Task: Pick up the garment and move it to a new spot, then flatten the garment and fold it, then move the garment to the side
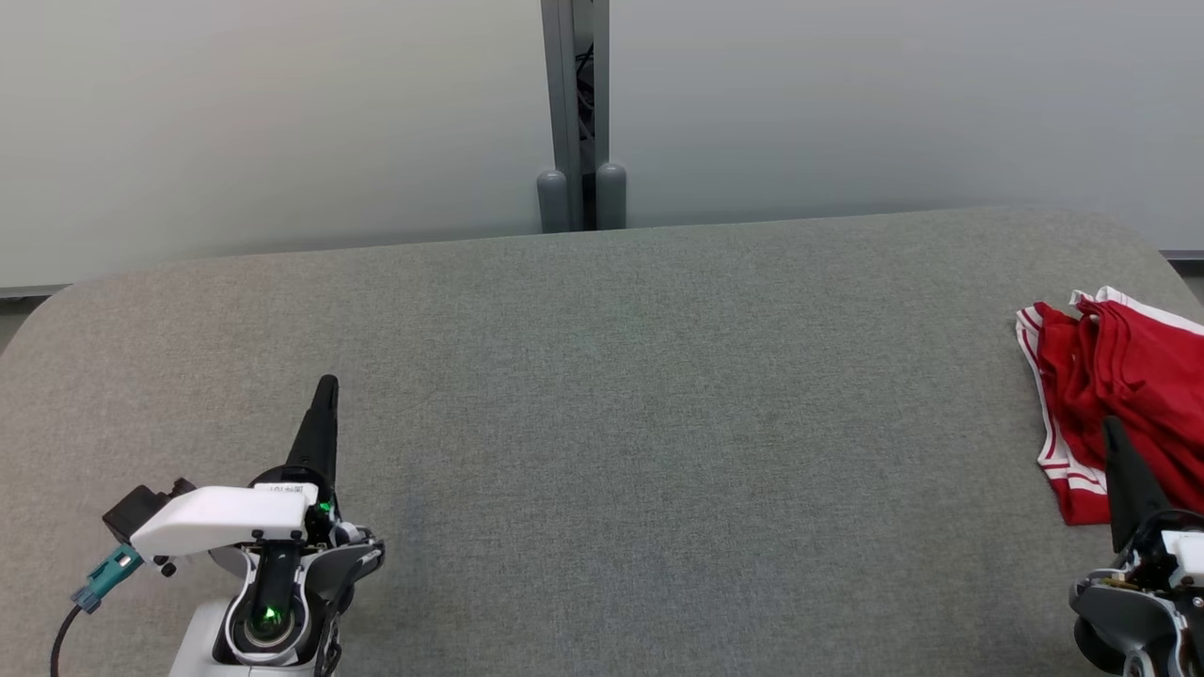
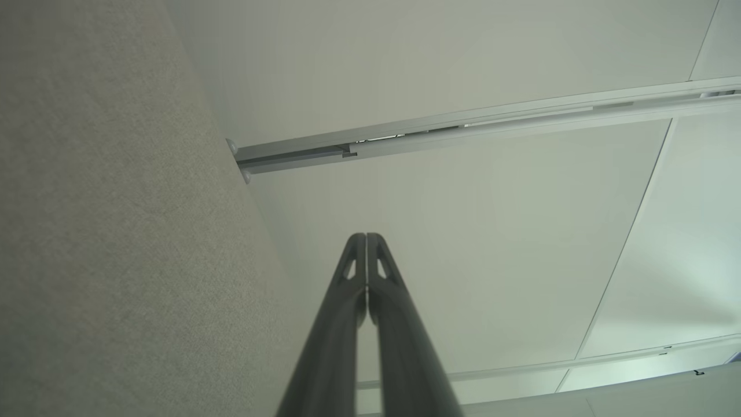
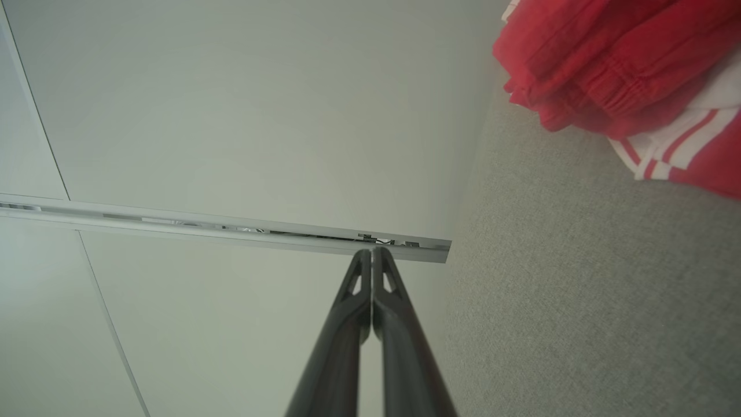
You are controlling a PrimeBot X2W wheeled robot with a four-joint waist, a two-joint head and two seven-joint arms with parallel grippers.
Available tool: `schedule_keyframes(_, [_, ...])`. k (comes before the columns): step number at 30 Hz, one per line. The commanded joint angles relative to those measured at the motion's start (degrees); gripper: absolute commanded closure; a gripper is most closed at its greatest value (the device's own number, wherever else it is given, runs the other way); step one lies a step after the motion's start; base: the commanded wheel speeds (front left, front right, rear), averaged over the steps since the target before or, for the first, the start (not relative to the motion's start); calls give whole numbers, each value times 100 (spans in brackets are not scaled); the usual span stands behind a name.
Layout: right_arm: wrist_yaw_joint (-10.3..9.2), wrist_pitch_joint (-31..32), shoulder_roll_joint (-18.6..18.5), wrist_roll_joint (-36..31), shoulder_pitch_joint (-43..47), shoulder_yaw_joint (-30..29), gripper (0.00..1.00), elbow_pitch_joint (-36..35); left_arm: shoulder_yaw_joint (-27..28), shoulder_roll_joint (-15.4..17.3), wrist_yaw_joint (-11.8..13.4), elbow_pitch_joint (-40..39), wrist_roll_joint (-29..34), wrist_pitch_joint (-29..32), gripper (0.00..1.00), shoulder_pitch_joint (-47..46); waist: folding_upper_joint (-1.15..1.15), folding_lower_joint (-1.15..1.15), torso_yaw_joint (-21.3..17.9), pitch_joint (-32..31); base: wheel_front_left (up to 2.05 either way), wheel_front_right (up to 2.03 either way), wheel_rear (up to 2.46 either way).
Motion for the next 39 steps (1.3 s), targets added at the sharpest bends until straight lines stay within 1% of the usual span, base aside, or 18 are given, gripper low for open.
schedule_keyframes(1, [4,62,-61,154,-71,-51,100,-28,30,28,-44,-2,-123,31,100,-128,0,0,-5,2,0,0,0])
schedule_keyframes(13, [4,199,-67,585,-102,-167,100,-33,55,31,-96,37,-443,121,100,-230,0,0,-34,12,0,0,0])
schedule_keyframes(39, [4,191,-65,562,-96,-160,100,-32,54,31,-90,33,-426,120,100,-218,0,0,-34,12,0,0,0])
